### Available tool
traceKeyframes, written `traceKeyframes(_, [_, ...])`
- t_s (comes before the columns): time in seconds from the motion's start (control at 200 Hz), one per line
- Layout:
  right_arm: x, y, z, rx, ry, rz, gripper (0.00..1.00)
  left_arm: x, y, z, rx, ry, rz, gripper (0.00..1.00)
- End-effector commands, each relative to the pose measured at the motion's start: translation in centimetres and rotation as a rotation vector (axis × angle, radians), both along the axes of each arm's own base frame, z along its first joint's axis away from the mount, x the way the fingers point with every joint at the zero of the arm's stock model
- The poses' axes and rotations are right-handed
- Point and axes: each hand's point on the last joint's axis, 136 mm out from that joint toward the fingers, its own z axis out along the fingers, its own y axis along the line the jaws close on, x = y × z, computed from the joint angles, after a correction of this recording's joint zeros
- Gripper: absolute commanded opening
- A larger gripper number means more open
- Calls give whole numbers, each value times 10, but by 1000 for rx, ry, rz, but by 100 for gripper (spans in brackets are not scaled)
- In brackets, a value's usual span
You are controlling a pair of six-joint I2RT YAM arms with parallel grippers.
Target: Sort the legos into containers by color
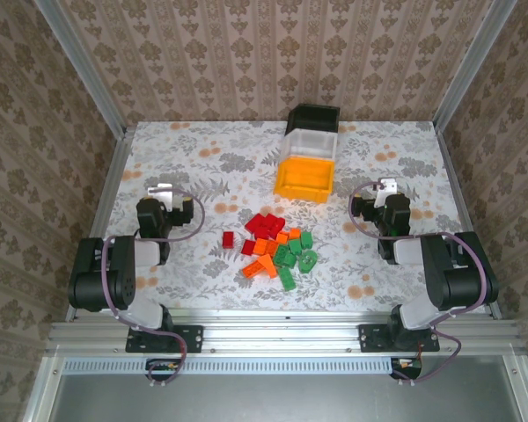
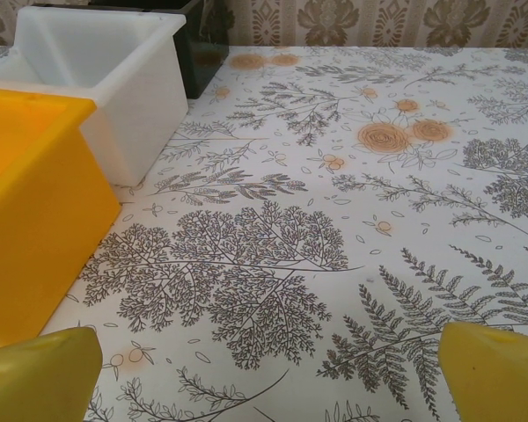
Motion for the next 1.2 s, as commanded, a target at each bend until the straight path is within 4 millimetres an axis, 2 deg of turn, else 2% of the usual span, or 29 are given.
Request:
traceKeyframes(0.0, [4, -2, 16, -20, 1, -43, 100, 3, -6, 33, -11, -15, -42, 100])
traceKeyframes(0.085, [6, 5, 37, -88, 51, -57, 100, -3, -11, 72, 10, -35, -38, 100])
traceKeyframes(0.1, [6, 7, 52, -97, 26, -60, 100, -5, -13, 80, 11, -42, -41, 100])
traceKeyframes(0.205, [0, 20, 109, -102, 3, -129, 100, -22, -30, 137, 4, -122, -72, 100])
traceKeyframes(0.245, [-4, 21, 128, -54, 22, -161, 100, -30, -38, 158, -14, -151, -86, 100])
traceKeyframes(0.29, [-7, 20, 141, 43, 51, -192, 100, -39, -43, 181, -54, -181, -84, 100])
traceKeyframes(0.375, [-10, 24, 158, 254, 65, -163, 100, -54, -36, 204, -179, -204, 1, 100])
traceKeyframes(0.445, [-16, 19, 147, 464, 48, -202, 100, -66, -14, 201, -308, -193, 153, 100])
traceKeyframes(0.48, [-20, 13, 136, 587, 55, -262, 100, -77, 7, 187, -401, -160, 303, 100])
traceKeyframes(0.52, [-21, 14, 130, 673, 63, -240, 100, -90, 28, 169, -506, -134, 451, 100])
traceKeyframes(0.6, [-27, 14, 114, 690, 135, -264, 73, -100, 35, 147, -638, -129, 456, 100])
traceKeyframes(0.645, [-31, 13, 103, 679, 206, -314, 68, -106, 41, 136, -702, -142, 484, 100])
traceKeyframes(0.715, [-37, 16, 88, 674, 298, -375, 67, -110, 39, 128, -734, -154, 455, 100])
traceKeyframes(0.81, [-38, 26, 72, 683, 333, -441, 68, -112, 32, 119, -734, -95, 435, 100])
traceKeyframes(0.93, [-28, 45, 63, 759, 346, -475, 75, -112, 24, 103, -776, 3, 447, 100])
traceKeyframes(1.05, [-15, 76, 57, 855, 377, -509, 76, -112, 12, 92, -852, 73, 428, 99])
traceKeyframes(1.07, [-13, 81, 47, 851, 398, -528, 77, -112, 11, 91, -858, 80, 424, 99])
traceKeyframes(1.195, [-12, 115, 32, 903, 431, -596, 82, -113, 3, 91, -874, 109, 394, 99])
